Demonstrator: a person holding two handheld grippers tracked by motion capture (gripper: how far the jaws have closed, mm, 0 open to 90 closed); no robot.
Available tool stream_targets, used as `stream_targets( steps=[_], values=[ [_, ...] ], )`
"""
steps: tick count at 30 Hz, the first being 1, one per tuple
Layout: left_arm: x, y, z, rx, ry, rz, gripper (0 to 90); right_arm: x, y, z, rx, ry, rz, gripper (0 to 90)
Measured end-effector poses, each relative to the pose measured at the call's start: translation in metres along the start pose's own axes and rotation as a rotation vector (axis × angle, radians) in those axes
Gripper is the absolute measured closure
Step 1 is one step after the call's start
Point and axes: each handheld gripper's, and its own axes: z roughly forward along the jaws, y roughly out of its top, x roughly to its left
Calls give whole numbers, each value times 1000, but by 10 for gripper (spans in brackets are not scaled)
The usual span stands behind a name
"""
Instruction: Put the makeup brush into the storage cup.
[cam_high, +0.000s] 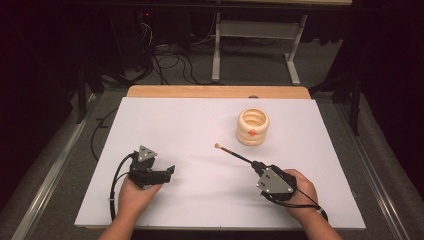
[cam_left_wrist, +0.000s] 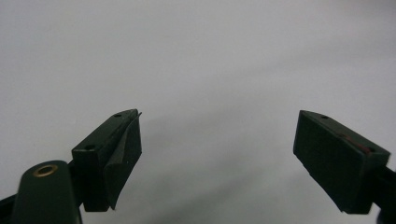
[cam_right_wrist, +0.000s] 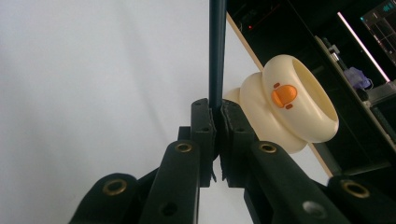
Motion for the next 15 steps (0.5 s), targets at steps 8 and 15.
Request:
stream_targets(
  steps=[8,15],
  values=[
    [-2,-2,1,-38,-14,-16,159,-1,-5,4,-26,26,136,877],
    [-5,-3,-2,-73,-23,-9,159,-2,-6,4,-48,34,195,877]
  ],
)
